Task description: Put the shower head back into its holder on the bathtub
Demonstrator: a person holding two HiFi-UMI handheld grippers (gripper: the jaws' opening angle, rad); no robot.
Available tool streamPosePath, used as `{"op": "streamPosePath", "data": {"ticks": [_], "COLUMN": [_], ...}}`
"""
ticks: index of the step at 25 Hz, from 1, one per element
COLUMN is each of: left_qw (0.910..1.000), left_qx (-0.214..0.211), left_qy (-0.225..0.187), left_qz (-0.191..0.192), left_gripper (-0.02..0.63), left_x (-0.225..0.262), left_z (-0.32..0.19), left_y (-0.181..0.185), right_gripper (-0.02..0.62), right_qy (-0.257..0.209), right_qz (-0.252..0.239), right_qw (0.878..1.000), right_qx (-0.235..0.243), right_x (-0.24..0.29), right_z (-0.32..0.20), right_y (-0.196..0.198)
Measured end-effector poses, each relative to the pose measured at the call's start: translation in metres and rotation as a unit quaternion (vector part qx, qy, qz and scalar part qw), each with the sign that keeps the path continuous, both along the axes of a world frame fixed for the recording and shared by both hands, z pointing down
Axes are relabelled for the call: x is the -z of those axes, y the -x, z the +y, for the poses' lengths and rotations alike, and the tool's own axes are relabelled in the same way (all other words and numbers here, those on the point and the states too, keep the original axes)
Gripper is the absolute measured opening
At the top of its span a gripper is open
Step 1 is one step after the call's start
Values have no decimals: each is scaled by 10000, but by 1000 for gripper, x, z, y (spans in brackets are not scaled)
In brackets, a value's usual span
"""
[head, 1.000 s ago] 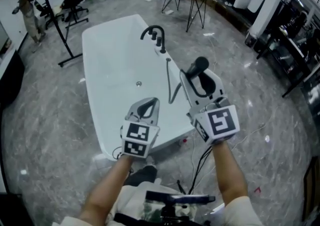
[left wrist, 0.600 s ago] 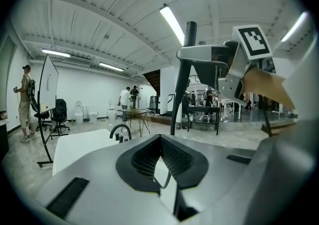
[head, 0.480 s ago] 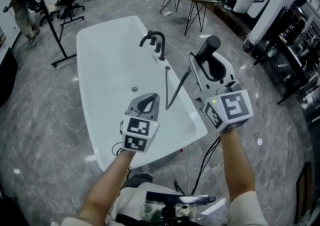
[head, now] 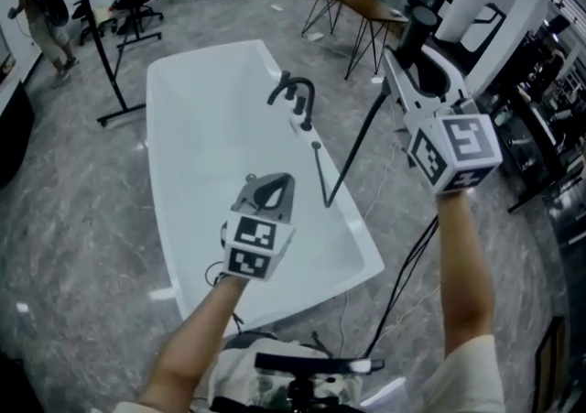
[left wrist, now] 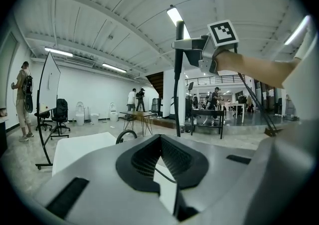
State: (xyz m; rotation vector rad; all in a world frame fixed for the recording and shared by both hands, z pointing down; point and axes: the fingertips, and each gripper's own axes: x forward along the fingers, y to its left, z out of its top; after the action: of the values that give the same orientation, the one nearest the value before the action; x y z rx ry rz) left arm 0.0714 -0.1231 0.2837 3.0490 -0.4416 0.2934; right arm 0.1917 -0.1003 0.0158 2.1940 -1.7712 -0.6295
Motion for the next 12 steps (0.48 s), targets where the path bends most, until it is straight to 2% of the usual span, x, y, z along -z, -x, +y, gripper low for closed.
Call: {"op": "streamPosePath", "data": {"ticks": [6, 12], "left_qw": [9999, 9998], "left_qx": [-24, -115], "left_qy": [-99, -117], "left_qz": [49, 139], "left_gripper": [8, 8], "left_x": [22, 37], "left_z": [-23, -31], "left_y": [-9, -35], "right_gripper": [150, 150], "right_qy": [-58, -123], "right_qz": [495, 564], "right_qw": [9987, 9983], "right_qx": [47, 87], "right_x": [56, 95], "right_z": [-23, -41], "right_y": [-1, -25]}}
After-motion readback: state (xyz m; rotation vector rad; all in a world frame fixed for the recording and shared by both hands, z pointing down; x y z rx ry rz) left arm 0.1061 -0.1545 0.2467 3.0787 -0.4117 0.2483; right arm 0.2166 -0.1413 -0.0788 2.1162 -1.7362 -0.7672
